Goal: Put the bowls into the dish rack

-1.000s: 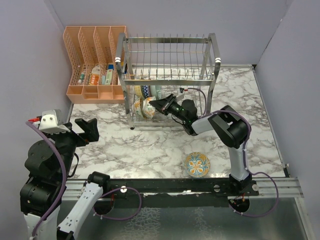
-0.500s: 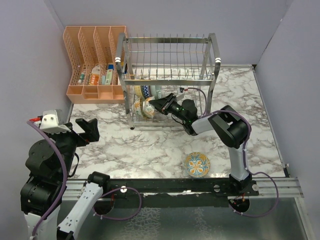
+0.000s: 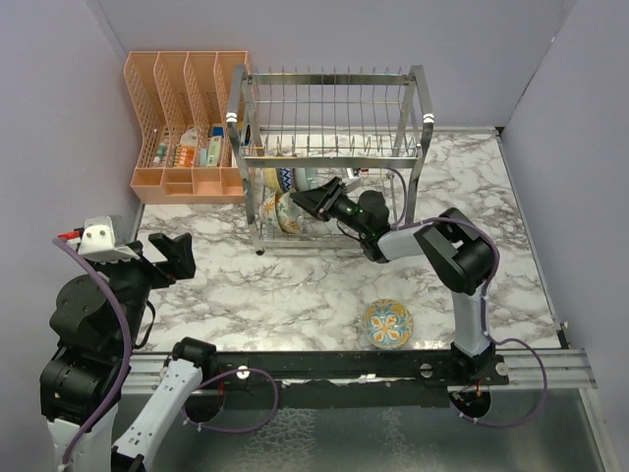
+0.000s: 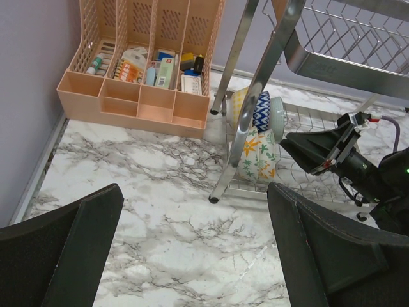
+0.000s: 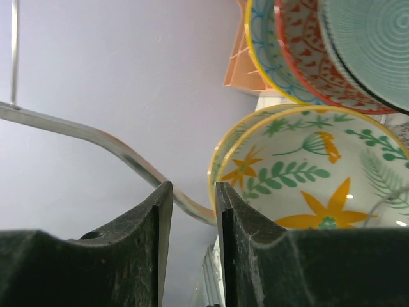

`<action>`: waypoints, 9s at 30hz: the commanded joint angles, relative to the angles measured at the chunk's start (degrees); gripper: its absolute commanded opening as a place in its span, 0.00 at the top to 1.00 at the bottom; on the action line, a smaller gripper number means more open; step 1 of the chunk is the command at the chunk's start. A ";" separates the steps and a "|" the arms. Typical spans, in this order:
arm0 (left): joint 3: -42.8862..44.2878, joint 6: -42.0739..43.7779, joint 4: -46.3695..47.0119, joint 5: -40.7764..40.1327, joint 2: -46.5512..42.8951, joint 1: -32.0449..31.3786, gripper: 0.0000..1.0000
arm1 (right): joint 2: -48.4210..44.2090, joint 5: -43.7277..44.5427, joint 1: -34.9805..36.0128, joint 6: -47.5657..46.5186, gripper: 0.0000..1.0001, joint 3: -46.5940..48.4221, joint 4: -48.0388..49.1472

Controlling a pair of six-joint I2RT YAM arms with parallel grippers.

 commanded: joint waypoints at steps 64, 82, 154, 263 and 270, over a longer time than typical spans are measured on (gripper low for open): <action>-4.84 -0.53 2.32 1.36 -2.06 -0.41 0.01 | -46.63 35.08 37.87 -21.36 0.57 -9.76 -113.52; -5.01 0.56 0.98 0.23 -3.32 -0.50 0.01 | -39.44 39.71 41.03 -20.49 0.37 -7.58 -113.74; 1.56 1.72 1.46 -1.10 -1.97 -1.15 0.01 | -30.35 -25.23 12.28 -26.14 0.99 -0.56 -47.30; 1.37 -1.66 0.68 0.57 2.37 -1.33 0.01 | -13.41 -22.71 -6.22 5.94 0.64 -10.93 5.28; -0.96 -2.86 1.77 2.34 3.02 -1.35 0.01 | -22.83 -27.33 -3.33 -1.24 0.63 -17.58 -4.09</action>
